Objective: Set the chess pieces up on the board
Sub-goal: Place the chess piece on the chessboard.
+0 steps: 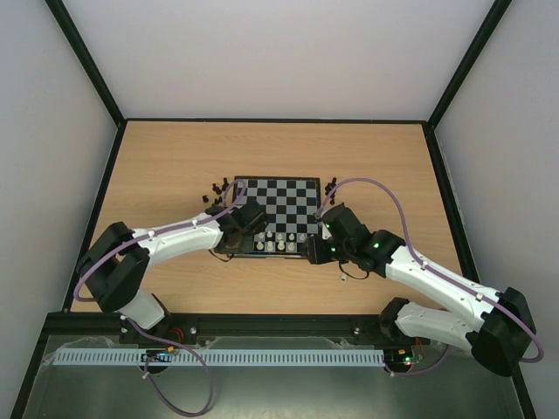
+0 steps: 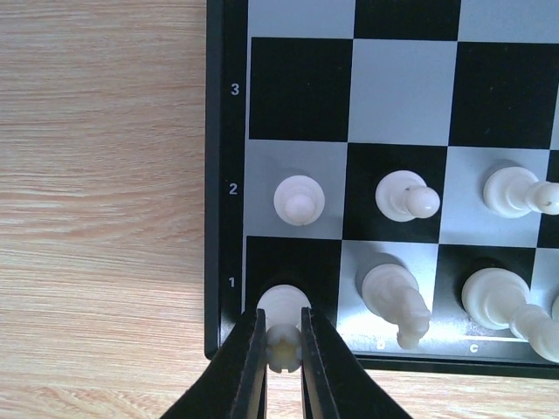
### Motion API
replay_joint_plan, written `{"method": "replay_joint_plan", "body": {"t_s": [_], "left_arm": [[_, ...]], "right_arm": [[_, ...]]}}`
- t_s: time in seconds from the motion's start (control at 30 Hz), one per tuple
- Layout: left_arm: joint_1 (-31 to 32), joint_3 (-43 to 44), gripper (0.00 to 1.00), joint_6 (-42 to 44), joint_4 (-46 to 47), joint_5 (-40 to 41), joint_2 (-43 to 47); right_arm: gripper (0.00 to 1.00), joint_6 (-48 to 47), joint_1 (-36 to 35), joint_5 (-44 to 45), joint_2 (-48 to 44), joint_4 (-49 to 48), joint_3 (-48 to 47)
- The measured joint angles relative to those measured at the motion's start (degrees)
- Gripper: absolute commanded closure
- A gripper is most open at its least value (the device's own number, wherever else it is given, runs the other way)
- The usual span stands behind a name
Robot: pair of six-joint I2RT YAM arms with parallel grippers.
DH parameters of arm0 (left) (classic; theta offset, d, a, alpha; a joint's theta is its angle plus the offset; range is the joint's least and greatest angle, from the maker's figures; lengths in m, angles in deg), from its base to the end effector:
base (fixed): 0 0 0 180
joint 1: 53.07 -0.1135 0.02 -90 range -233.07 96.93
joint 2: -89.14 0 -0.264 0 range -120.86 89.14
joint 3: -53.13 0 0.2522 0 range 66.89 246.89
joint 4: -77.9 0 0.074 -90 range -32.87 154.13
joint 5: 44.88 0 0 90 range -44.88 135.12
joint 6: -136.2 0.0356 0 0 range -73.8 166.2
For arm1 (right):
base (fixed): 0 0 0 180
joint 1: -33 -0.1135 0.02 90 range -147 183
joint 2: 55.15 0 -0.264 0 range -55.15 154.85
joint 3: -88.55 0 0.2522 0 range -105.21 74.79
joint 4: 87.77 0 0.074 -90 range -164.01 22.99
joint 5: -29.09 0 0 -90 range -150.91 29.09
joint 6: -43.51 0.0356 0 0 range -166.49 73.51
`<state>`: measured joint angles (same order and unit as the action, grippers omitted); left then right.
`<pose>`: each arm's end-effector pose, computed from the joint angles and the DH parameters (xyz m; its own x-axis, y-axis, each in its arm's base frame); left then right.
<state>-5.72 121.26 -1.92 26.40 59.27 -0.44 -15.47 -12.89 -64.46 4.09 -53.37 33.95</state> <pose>0.1992 -0.2034 0.1815 -0.9273 -0.0590 -0.3697 -0.0386 0.9973 -0.0623 0.1525 0.1605 0.2510 -0.7623 -0.0474 -0.6455 -0.4169 0.7988 0.4337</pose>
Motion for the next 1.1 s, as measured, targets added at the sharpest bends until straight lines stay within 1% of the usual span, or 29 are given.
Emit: {"method": "replay_joint_plan", "body": {"t_s": [0.33, 0.53, 0.7, 0.8, 0.97, 1.1], "left_arm": [[0.00, 0.13, 0.94, 0.63, 1.16, 0.02, -0.90], [0.00, 0.66, 0.88, 1.05, 1.40, 0.00, -1.40], [0.00, 0.79, 0.78, 1.18, 1.16, 0.02, -1.51], [0.00, 0.85, 0.77, 1.25, 0.81, 0.04, -1.49], [0.00, 0.87, 0.70, 1.18, -0.07, 0.07, -0.98], [-0.02, 0.87, 0.58, 1.01, -0.98, 0.46, 0.28]], "right_arm": [[0.56, 0.00, 0.00, 0.00, 0.00, 0.00, 0.00], [0.56, -0.02, 0.00, -0.02, 0.00, 0.00, 0.00], [0.56, -0.02, 0.00, -0.02, 0.00, 0.00, 0.00], [0.56, -0.02, 0.00, -0.02, 0.00, 0.00, 0.00], [0.55, -0.02, 0.00, -0.02, 0.02, 0.00, 0.00], [0.55, 0.00, 0.00, 0.04, 0.02, 0.00, 0.00]]}}
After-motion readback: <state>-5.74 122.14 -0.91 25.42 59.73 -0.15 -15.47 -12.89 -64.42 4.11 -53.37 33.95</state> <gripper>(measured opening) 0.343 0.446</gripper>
